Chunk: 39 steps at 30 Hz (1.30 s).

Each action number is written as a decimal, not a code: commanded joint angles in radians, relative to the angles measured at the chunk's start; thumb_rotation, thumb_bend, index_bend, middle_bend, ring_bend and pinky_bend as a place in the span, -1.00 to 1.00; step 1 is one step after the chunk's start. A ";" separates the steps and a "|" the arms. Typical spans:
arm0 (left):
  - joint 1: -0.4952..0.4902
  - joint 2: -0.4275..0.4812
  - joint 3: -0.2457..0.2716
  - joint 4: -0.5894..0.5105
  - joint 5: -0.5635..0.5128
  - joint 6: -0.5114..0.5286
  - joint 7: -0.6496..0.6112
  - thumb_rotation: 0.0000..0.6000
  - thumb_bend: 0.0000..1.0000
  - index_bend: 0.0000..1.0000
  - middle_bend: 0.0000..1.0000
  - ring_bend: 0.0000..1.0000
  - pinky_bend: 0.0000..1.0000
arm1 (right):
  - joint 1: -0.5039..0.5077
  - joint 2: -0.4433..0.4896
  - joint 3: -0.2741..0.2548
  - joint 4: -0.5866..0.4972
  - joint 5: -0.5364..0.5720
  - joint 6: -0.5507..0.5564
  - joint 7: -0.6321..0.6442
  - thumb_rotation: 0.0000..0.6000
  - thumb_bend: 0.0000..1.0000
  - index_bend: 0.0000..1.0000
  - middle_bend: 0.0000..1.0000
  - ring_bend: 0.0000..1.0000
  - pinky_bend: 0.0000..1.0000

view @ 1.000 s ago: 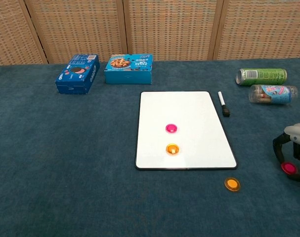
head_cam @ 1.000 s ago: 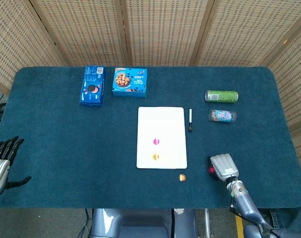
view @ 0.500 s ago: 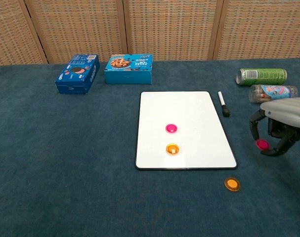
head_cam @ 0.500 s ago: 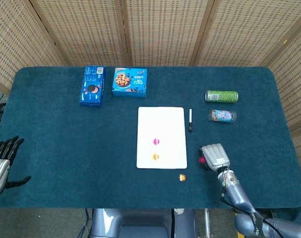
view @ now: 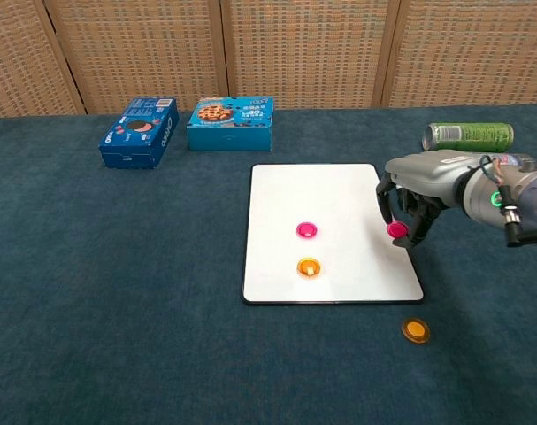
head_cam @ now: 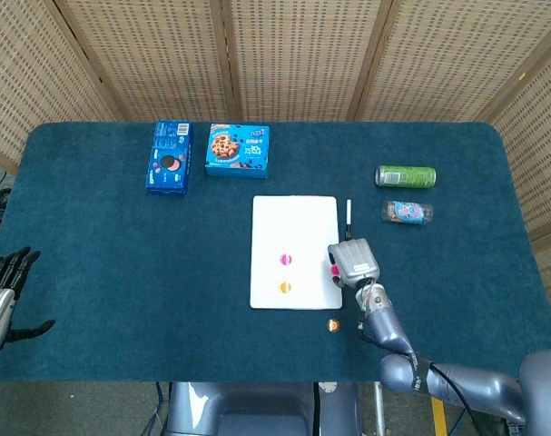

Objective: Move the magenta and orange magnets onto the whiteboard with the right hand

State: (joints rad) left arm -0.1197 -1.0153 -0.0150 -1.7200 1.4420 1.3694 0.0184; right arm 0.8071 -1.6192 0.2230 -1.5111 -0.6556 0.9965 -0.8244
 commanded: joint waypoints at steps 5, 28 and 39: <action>-0.002 0.006 -0.002 0.002 -0.002 -0.003 -0.014 1.00 -1.00 -1.00 -1.00 -1.00 -1.00 | 0.065 -0.060 0.012 0.061 0.059 0.015 -0.060 1.00 -0.30 0.04 0.95 0.81 1.00; 0.000 0.017 -0.001 0.007 0.005 0.000 -0.047 1.00 -1.00 -1.00 -1.00 -1.00 -1.00 | 0.072 0.011 -0.016 -0.082 0.050 0.119 -0.052 1.00 -0.33 -0.22 0.95 0.81 1.00; 0.007 0.018 0.008 0.006 0.030 0.017 -0.050 1.00 -1.00 -1.00 -1.00 -1.00 -1.00 | -0.077 0.192 -0.201 -0.336 -0.196 0.158 0.086 1.00 -0.33 -0.22 0.95 0.81 1.00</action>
State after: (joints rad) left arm -0.1134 -0.9972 -0.0074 -1.7142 1.4714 1.3856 -0.0325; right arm 0.7624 -1.4543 0.0572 -1.8122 -0.8139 1.1435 -0.7711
